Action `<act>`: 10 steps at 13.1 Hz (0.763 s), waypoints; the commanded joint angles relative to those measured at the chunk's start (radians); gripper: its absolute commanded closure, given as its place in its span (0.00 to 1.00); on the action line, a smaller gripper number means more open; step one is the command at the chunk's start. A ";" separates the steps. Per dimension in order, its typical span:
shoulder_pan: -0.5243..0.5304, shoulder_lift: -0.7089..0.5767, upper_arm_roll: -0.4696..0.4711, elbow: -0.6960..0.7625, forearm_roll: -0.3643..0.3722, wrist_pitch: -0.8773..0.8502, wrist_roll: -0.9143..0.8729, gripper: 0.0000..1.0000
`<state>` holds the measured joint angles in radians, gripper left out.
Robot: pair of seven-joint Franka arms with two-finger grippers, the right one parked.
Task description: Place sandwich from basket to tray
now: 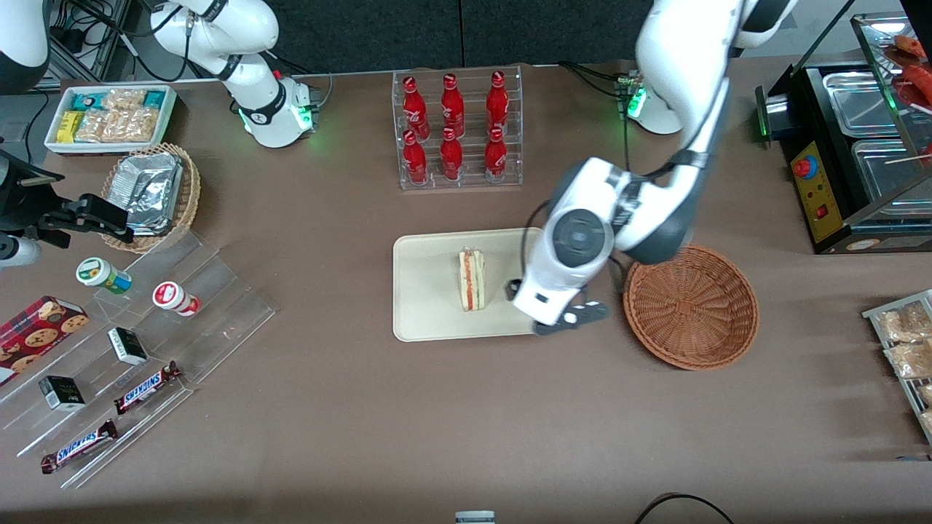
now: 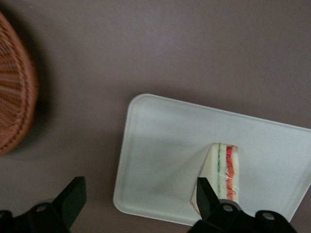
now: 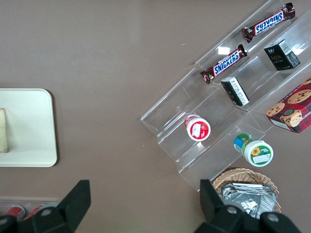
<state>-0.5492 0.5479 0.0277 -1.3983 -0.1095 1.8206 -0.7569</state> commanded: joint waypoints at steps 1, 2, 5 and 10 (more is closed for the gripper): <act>0.069 -0.109 -0.008 -0.111 -0.024 -0.027 0.098 0.00; 0.093 -0.124 -0.008 -0.120 -0.028 -0.050 0.135 0.00; 0.178 -0.205 -0.011 -0.178 -0.033 -0.095 0.232 0.00; 0.322 -0.354 -0.012 -0.258 -0.030 -0.200 0.495 0.00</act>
<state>-0.2851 0.2778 0.0282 -1.5997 -0.1228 1.6649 -0.3877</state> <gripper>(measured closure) 0.000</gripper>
